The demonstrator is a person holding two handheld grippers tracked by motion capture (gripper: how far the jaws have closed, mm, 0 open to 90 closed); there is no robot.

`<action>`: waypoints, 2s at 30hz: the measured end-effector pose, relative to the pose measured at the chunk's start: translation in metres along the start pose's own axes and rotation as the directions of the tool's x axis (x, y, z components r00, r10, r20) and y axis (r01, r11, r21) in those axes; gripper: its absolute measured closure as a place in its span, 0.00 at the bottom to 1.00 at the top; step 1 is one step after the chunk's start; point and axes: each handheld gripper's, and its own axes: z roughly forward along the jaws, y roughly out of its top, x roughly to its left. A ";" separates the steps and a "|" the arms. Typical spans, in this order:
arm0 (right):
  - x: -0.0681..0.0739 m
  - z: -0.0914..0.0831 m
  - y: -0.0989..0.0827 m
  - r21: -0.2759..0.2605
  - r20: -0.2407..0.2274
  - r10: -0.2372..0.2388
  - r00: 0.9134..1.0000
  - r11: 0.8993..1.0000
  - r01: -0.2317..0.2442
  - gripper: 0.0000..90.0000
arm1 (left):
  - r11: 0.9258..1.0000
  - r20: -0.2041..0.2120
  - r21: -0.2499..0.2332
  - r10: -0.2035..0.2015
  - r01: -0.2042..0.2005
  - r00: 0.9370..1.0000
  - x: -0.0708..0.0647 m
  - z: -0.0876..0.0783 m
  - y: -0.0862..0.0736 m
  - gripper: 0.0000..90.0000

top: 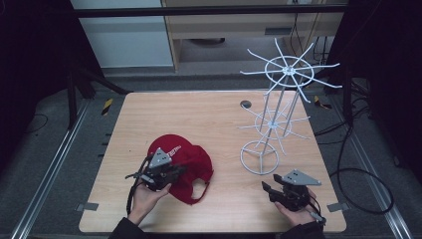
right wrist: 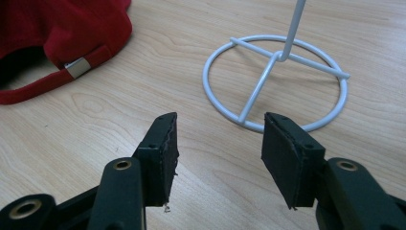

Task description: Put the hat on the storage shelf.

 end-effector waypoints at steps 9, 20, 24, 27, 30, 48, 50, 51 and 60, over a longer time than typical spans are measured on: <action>-0.003 0.001 -0.001 0.010 0.009 0.015 1.000 1.000 -0.015 0.49 | 0.993 0.005 -0.097 -0.073 0.074 0.997 0.003 -0.019 0.007 0.91; -0.008 0.002 -0.003 -0.005 0.027 0.031 0.999 1.000 -0.031 0.42 | 0.950 0.058 -0.262 -0.162 0.171 0.985 0.002 -0.063 0.031 0.92; -0.008 0.002 -0.003 -0.001 0.031 0.031 0.999 1.000 -0.031 0.40 | 0.934 0.067 -0.305 -0.173 0.185 0.983 0.001 -0.072 0.042 0.92; -0.009 0.002 -0.003 -0.003 0.042 0.024 0.999 1.000 -0.024 0.37 | 0.924 0.072 -0.330 -0.179 0.193 0.981 0.000 -0.073 0.054 0.92; -0.010 0.002 -0.004 -0.011 0.049 0.034 0.998 0.999 -0.033 0.34 | 0.911 0.088 -0.359 -0.185 0.204 0.979 -0.001 -0.074 0.065 0.92; -0.022 0.007 -0.010 -0.004 0.125 0.061 0.990 0.998 -0.061 0.16 | 0.815 0.131 -0.521 -0.216 0.253 0.967 -0.010 -0.094 0.148 0.92; -0.023 0.007 -0.010 -0.006 0.130 0.056 0.990 0.998 -0.056 0.16 | 0.806 0.131 -0.535 -0.217 0.253 0.967 -0.011 -0.097 0.156 0.92; -0.023 0.007 -0.010 -0.007 0.130 0.057 0.990 0.998 -0.056 0.16 | 0.801 0.132 -0.543 -0.216 0.253 0.967 -0.012 -0.099 0.160 0.92; -0.022 0.008 -0.010 0.002 0.120 0.059 0.991 0.998 -0.060 0.16 | 0.759 0.125 -0.599 -0.226 0.255 0.966 -0.018 -0.106 0.192 0.92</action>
